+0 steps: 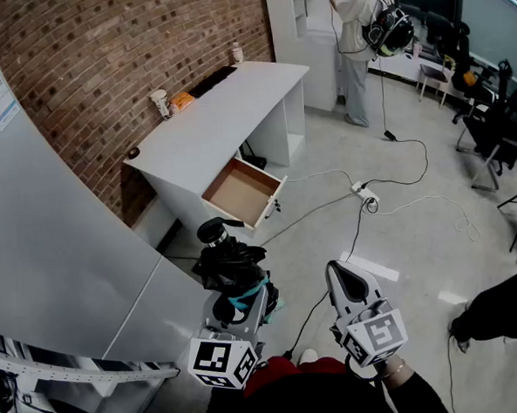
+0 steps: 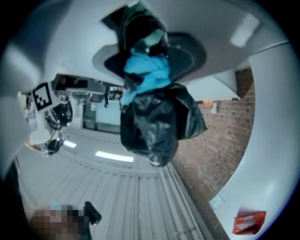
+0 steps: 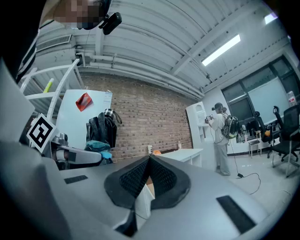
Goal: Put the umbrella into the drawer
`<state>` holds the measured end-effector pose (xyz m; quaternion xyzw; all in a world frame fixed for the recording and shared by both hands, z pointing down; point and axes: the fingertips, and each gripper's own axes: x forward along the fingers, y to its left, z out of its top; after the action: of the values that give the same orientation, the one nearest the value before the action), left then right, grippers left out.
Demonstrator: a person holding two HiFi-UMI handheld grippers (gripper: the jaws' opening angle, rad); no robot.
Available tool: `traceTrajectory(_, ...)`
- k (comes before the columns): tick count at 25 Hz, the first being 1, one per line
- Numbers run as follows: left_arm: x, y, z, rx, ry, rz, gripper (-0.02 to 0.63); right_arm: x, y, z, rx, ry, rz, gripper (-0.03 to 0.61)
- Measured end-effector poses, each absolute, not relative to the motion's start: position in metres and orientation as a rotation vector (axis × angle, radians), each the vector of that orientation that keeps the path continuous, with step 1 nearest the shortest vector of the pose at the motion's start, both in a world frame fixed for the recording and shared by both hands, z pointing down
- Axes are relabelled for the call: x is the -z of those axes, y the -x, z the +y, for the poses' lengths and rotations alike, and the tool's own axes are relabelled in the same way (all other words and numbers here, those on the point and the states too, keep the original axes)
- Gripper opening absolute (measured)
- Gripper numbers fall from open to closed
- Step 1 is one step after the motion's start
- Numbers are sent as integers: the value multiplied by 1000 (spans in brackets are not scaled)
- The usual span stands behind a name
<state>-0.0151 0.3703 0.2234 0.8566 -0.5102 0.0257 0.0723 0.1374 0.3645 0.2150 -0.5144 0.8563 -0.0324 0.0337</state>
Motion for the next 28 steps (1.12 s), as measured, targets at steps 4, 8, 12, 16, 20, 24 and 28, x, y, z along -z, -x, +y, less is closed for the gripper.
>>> traceTrajectory(4, -220, 16, 371, -74, -2577, -1558, 215, -218, -146, 369, 133, 1594, 2617, 6)
traceTrajectory(8, -214, 19, 371, -42, -2566, -1584, 215, -219, -150, 376, 129, 1566, 2633, 6)
traceTrajectory(12, -202, 24, 369, -6, -2560, -1607, 215, -215, -150, 381, 143, 1533, 2638, 6)
traceTrajectory(16, -194, 25, 368, 4, -2562, -1622, 215, -212, -156, 382, 170, 1544, 2625, 6)
traceTrajectory(20, -190, 24, 365, 11, -2563, -1633, 215, -210, -164, 381, 177, 1550, 2596, 6)
traceTrajectory(24, -190, 25, 364, 15, -2558, -1645, 215, -215, -165, 378, 207, 1540, 2591, 6)
traceTrajectory(28, -194, 26, 359, 17, -2534, -1658, 215, -216, -166, 370, 199, 1539, 2596, 6)
